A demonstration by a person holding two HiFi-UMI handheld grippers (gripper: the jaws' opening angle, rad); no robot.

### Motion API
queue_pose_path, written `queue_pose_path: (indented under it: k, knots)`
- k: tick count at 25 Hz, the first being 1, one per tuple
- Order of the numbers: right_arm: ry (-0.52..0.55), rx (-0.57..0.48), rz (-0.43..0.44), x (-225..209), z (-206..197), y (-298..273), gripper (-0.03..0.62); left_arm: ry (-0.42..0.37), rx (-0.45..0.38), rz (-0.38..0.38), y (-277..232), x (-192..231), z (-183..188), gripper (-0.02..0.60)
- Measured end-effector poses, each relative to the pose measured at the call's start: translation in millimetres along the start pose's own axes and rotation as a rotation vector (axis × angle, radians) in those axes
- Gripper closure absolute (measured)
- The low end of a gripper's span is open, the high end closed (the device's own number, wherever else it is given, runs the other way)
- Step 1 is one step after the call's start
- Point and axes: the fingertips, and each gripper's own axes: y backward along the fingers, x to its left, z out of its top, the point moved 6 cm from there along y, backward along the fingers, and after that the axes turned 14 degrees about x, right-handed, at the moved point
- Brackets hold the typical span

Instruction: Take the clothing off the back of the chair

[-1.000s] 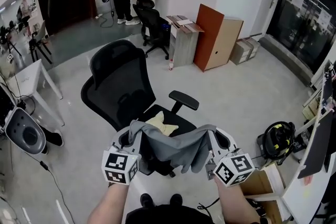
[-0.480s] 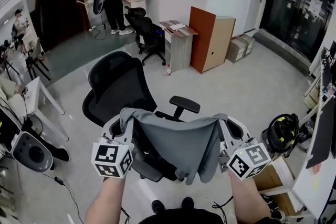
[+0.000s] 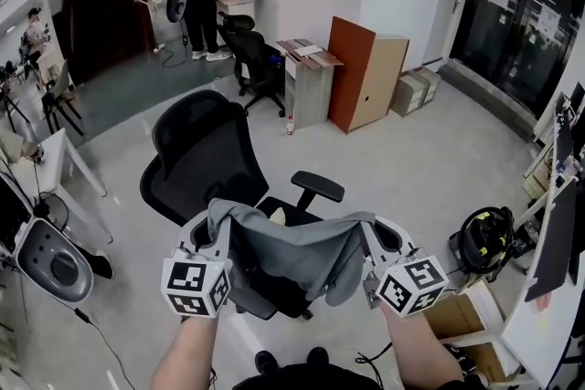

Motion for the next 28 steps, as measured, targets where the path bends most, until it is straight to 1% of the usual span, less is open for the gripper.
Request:
queue_pose_path:
  k: [7, 11, 20, 28]
  knots:
    - [0.026, -0.003, 0.006, -0.9, -2.4, -4.9, 0.577, 0.044, 0.027, 0.026, -1.0, 2.9, -20.1, 0.546]
    - [0.012, 0.008, 0.012, 2.2, -6.6, -8.1, 0.577, 0.066, 0.041, 0.033, -0.8, 4.7, -27.9, 0.546]
    - [0.011, 0.001, 0.006, 0.6, -8.4, 2.2, 0.577, 0.048, 0.038, 0.022, 2.2, -2.2, -26.0, 0.546]
    - [0.000, -0.009, 0.000, -1.2, -8.0, 16.0, 0.577, 0.011, 0.005, 0.022, 13.4, -2.1, -5.6, 0.546]
